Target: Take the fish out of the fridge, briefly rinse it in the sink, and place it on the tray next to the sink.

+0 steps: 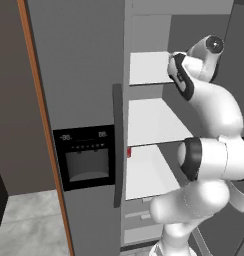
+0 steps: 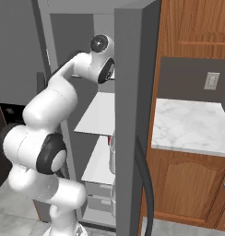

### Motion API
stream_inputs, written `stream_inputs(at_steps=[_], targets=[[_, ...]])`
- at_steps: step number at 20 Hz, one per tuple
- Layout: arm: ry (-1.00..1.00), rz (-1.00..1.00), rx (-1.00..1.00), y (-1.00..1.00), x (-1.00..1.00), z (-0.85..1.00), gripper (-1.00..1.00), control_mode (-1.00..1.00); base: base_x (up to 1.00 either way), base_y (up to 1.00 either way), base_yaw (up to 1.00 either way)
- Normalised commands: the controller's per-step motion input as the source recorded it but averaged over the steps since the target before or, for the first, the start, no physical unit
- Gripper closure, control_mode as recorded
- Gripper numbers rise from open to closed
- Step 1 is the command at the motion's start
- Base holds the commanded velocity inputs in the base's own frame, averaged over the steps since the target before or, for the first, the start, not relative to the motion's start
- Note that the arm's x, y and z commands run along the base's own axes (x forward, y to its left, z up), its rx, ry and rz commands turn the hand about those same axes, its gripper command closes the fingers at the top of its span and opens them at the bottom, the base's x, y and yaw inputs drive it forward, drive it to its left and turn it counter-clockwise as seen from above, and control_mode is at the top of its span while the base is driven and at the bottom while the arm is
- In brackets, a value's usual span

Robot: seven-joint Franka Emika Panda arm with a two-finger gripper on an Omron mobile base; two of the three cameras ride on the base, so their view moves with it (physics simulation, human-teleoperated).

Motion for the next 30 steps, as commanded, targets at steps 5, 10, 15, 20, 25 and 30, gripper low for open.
stream_inputs(at_steps=[5, 10, 15, 20, 25, 30], targets=[[-0.03, 0.0, 0.01, 0.0, -1.0, 0.26, 1.0, -1.0, 0.0, 0.0, 0.0], [0.14, 0.0, 0.0, 0.23, -1.0, 0.04, 1.0, -1.0, 0.0, 0.0, 0.0], [0.28, 0.0, 0.0, 0.51, -1.0, -0.08, 1.0, -1.0, 0.0, 0.0, 0.0], [0.48, 0.02, 0.0, 0.69, -1.0, -0.86, 1.0, -1.0, 0.0, 0.0, 0.0], [0.27, 0.11, -0.02, 0.59, -1.0, -1.0, 1.0, -1.0, 0.0, 0.0, 0.0], [-0.38, 0.03, 0.0, 0.08, -0.98, -0.31, 1.0, -1.0, 0.0, 0.0, 0.0]])
